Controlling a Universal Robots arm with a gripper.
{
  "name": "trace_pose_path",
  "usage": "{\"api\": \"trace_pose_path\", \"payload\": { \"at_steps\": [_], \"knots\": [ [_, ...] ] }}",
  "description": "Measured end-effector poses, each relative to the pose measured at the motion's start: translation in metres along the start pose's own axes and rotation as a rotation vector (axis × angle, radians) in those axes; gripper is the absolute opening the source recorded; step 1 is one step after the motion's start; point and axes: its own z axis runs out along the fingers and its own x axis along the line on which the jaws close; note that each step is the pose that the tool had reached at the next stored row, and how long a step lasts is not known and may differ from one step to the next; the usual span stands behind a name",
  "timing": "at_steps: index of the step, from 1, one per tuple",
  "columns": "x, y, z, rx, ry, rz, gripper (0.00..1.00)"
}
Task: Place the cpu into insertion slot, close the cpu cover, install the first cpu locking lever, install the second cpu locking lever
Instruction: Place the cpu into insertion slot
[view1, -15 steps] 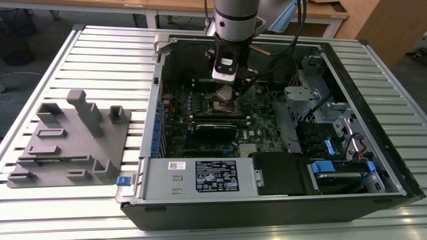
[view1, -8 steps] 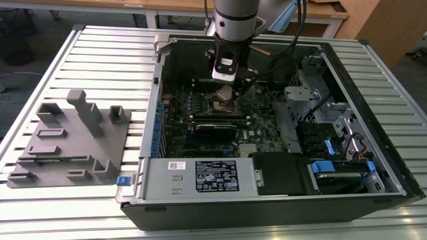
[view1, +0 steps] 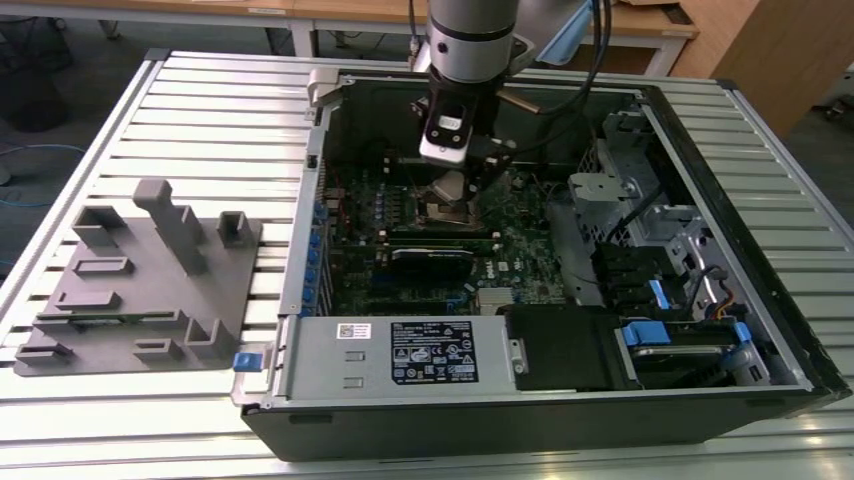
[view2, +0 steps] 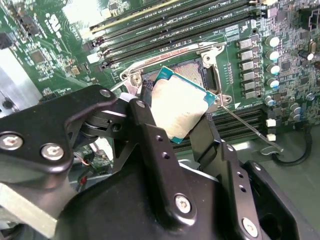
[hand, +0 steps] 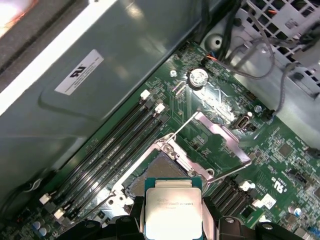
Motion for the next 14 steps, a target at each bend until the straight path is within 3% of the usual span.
{"api": "trace_pose_path", "payload": {
  "at_steps": [3, 14],
  "knots": [
    [0.0000, 0.0000, 0.0001, 0.0004, -0.0018, 0.025, 0.54],
    [0.0000, 0.0000, 0.0001, 0.0004, -0.0020, 0.028, 0.54]
  ]
}}
